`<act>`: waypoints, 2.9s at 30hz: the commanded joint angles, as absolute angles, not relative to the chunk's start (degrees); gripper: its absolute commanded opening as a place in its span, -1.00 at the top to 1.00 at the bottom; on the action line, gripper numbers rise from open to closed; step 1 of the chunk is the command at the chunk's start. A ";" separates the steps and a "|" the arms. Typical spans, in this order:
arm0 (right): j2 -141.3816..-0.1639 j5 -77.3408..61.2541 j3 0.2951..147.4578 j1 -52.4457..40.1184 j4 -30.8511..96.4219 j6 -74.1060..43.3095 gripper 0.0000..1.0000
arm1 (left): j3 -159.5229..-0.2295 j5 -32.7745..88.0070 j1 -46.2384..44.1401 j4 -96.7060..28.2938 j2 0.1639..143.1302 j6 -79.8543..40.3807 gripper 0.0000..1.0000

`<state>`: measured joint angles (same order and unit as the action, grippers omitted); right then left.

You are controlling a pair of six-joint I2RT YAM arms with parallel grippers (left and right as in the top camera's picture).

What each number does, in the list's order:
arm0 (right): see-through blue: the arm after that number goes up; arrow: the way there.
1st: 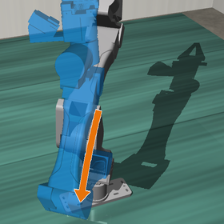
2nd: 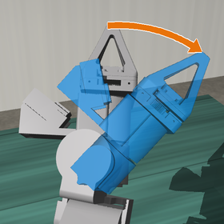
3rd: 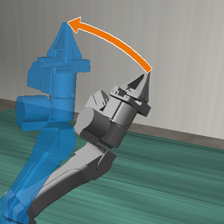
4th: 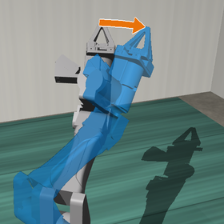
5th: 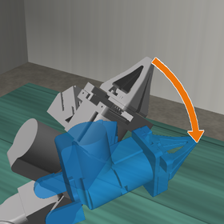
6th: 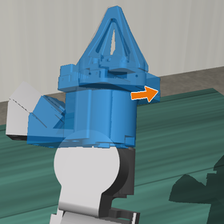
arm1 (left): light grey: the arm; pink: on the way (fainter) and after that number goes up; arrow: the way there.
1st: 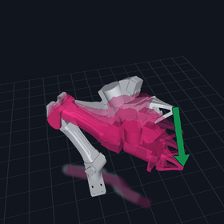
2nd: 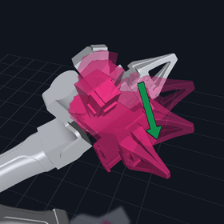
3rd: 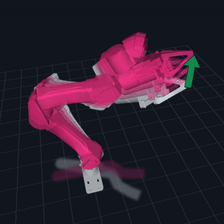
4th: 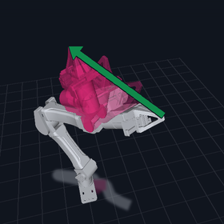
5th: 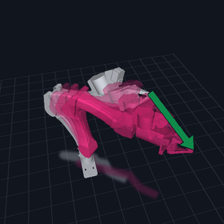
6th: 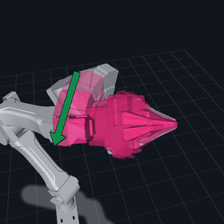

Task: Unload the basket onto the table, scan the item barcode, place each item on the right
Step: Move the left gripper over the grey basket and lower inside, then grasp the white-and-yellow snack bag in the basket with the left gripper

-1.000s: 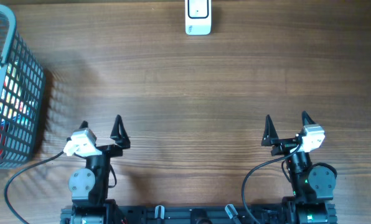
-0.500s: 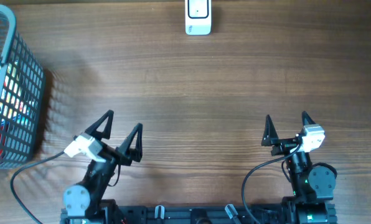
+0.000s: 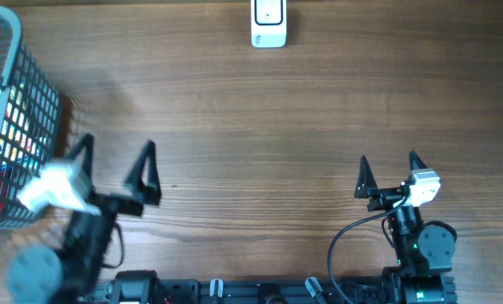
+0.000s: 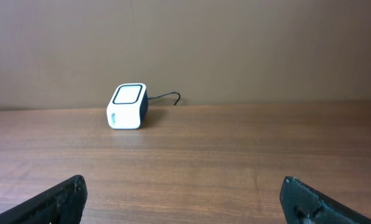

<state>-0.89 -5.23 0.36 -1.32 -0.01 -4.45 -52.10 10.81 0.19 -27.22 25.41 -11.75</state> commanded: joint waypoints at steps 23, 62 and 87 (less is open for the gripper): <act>-0.58 -4.47 0.30 -1.48 -0.16 -4.91 -1.00 | -131.11 -1.21 40.12 -68.97 99.29 -11.55 -1.00; -0.58 -4.47 0.30 -1.50 -0.16 -4.91 -0.99 | -128.46 -3.73 47.42 -78.89 135.35 -8.56 -1.00; -0.58 -4.47 0.30 -1.50 -0.16 -4.89 -0.99 | -128.46 -1.63 47.42 -80.01 139.85 -7.70 -1.00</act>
<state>-0.89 -4.86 0.36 -1.32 -0.03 -4.45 -128.62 -1.41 47.33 -80.18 138.37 -7.79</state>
